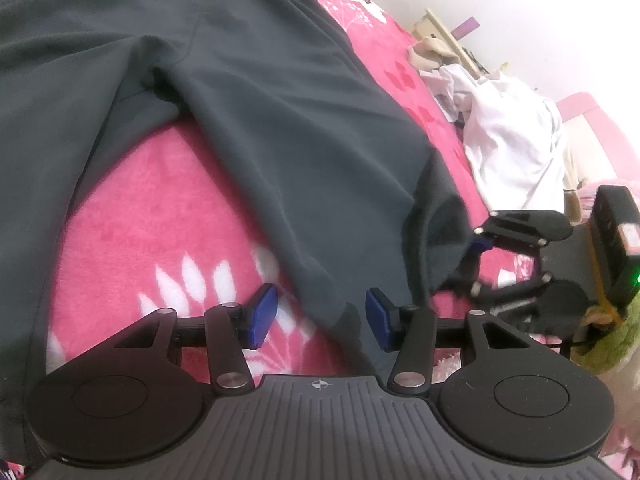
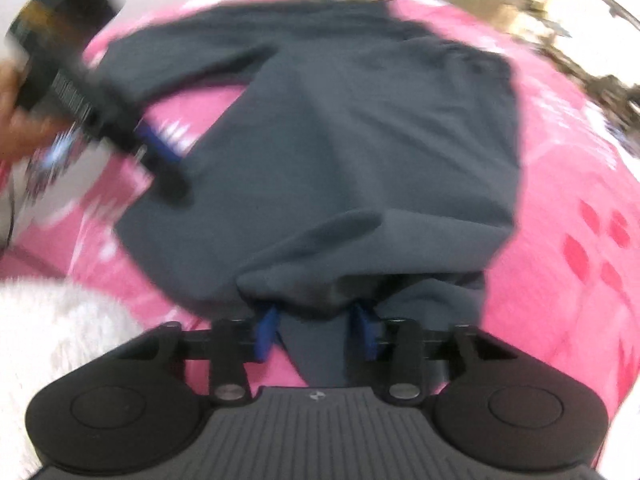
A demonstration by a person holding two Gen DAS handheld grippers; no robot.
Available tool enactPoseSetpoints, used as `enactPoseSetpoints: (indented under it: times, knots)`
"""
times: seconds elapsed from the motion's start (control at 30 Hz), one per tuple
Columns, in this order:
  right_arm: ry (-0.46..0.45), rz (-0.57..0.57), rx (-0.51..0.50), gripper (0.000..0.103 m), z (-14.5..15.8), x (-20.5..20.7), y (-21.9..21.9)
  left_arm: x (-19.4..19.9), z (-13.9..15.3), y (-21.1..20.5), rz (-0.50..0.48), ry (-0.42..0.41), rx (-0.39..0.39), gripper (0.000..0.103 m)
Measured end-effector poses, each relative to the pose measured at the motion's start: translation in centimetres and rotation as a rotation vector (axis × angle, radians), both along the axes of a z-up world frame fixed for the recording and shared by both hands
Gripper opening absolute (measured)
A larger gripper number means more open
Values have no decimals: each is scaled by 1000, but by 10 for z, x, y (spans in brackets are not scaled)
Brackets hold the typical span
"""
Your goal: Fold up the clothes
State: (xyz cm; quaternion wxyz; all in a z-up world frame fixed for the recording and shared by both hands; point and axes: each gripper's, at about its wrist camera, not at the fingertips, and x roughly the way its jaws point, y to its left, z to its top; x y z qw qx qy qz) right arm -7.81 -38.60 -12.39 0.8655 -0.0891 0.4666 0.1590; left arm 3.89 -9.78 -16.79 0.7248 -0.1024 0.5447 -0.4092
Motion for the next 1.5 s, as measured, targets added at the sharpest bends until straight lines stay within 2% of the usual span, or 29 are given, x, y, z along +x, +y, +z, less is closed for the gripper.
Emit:
enactPoseSetpoints:
  times: [0.03,0.13,0.23,0.37,0.63,0.8,0.87,1.0,1.07,1.17,1.2,1.27,1.3,1.4,1.5]
  knots:
    - [-22,-67,32,30,2,-3,-9,0,0,0,0,-1,0,49]
    - [-86,-268,130,23,9,-12,-34,-1,0,-1,-1,-5,3,49]
    - [-147,-468,235,22,15,-21,-60,-2,2,-2,1,-4,7,49]
    - [-157,-654,413,19,-1,-43,-84,-3,5,-2,7,-6,13,49]
    - [-175,-868,440,17,-11,-59,-112,-7,8,-4,-4,3,17,49]
    - [-166,-859,377,17,-14,-63,-109,-11,9,-7,-21,14,6,47]
    - [-171,-891,362,17,-13,-69,-111,-13,9,-8,-28,21,-6,47]
    - [-175,-989,396,17,-15,-88,-124,-16,7,-10,-35,27,-9,44]
    - [-177,-942,441,19,-14,-93,-124,-16,6,-12,-37,26,-8,43]
    - [-174,-792,422,31,-6,-94,-109,-18,5,-15,-34,25,-6,43]
    - [-179,-766,391,43,-5,-92,-105,-18,5,-15,-32,25,-7,42]
    - [-189,-769,380,50,-4,-90,-104,-20,4,-16,-23,25,-6,41]
    - [-192,-786,404,51,-5,-89,-107,-21,3,-17,-18,24,-6,39]
    - [-202,-894,623,52,-13,-91,-131,-26,2,-21,-15,14,-1,37]
    - [-195,-966,818,59,-18,-94,-150,-31,0,-24,-10,5,2,35]
